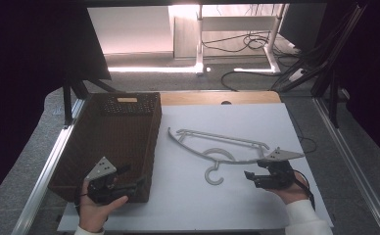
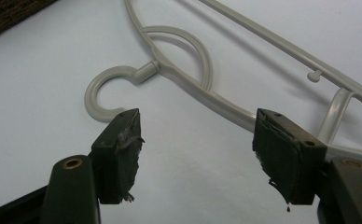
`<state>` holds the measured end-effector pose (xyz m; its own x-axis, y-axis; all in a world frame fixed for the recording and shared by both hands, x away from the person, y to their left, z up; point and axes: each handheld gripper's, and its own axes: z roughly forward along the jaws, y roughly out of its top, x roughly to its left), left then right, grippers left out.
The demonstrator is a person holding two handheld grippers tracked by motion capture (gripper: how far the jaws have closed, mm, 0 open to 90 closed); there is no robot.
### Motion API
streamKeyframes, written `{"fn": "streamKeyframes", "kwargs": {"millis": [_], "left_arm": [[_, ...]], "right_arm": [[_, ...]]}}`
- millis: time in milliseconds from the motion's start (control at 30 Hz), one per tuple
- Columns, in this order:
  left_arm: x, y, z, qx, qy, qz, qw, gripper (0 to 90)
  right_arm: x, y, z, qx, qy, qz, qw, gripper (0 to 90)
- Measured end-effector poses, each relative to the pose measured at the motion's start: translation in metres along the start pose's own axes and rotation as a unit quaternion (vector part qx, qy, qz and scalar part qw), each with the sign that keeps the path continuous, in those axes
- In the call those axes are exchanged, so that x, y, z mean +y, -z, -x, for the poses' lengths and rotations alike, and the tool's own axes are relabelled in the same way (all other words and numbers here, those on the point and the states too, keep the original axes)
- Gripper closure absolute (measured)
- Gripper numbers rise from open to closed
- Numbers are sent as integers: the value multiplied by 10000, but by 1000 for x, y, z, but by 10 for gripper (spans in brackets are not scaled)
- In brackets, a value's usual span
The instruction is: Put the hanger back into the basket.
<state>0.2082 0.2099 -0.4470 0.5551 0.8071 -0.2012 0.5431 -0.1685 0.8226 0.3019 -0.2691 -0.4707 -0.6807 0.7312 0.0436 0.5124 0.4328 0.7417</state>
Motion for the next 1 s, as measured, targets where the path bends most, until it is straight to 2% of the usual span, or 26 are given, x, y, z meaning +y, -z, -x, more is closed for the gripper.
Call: {"fn": "streamKeyframes", "kwargs": {"millis": [467,633,1000], "left_arm": [[-4,6,2,24,80,30,10000,250],[-4,7,2,20,138,41,9999,252],[-2,6,7,-58,133,-83,9999,296]], "right_arm": [[7,-9,-2,21,177,-192,9997,367],[9,-12,-3,27,178,-294,9994,381],[13,-14,-6,-66,135,-358,9992,418]]}}
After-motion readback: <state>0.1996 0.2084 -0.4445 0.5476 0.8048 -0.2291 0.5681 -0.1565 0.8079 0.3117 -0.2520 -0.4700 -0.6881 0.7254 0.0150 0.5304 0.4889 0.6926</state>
